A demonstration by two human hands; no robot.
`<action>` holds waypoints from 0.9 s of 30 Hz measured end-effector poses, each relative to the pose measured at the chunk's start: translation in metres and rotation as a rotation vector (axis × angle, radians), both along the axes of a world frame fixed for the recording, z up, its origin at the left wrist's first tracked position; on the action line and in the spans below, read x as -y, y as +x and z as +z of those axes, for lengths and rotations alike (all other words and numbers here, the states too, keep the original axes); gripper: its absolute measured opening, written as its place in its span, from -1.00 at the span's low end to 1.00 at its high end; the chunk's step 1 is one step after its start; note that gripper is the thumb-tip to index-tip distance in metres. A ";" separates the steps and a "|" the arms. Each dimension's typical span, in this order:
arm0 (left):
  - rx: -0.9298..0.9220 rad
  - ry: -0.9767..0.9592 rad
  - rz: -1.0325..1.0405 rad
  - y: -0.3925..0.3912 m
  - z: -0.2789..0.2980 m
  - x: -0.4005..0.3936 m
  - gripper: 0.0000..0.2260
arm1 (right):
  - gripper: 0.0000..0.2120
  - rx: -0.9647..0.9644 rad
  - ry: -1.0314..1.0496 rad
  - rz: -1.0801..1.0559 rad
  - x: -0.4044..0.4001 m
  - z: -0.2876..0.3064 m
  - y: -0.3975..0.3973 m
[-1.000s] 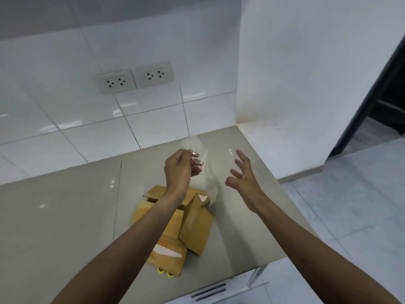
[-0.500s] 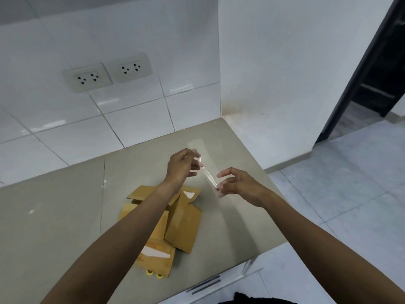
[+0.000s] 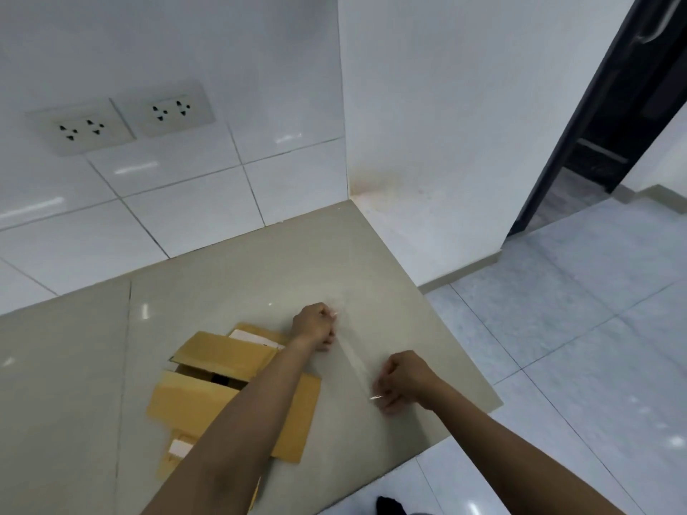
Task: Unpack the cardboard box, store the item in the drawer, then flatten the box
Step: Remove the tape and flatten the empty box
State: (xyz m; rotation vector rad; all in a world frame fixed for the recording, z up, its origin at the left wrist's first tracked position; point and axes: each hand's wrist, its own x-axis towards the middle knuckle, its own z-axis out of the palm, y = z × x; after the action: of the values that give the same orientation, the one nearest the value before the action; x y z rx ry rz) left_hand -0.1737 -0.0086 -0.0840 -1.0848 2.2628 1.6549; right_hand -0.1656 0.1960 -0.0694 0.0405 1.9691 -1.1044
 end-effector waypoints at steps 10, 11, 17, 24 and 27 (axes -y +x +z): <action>0.074 -0.498 -0.244 -0.004 0.003 -0.002 -0.83 | -0.82 -0.039 0.168 0.020 0.013 0.001 -0.001; 0.082 -0.556 -0.271 -0.004 0.002 -0.002 -0.78 | -0.80 -0.038 0.196 0.037 0.014 0.001 -0.002; 0.145 -0.919 -0.338 -0.001 0.005 0.000 -0.46 | -0.49 -0.428 0.658 0.350 0.021 0.013 0.001; 0.026 -1.439 -0.772 0.012 0.005 -0.014 -0.79 | -0.58 -1.158 0.730 0.698 0.033 0.001 0.023; 0.147 -1.418 -0.797 0.013 0.001 -0.011 -0.78 | -0.74 -0.936 0.784 0.749 0.026 0.002 0.029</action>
State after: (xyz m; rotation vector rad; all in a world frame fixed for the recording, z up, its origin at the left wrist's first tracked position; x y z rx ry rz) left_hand -0.1610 0.0024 -0.0831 -0.1759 2.9773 -0.4432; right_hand -0.1365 0.1702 -0.0674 -0.8555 2.7374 0.2603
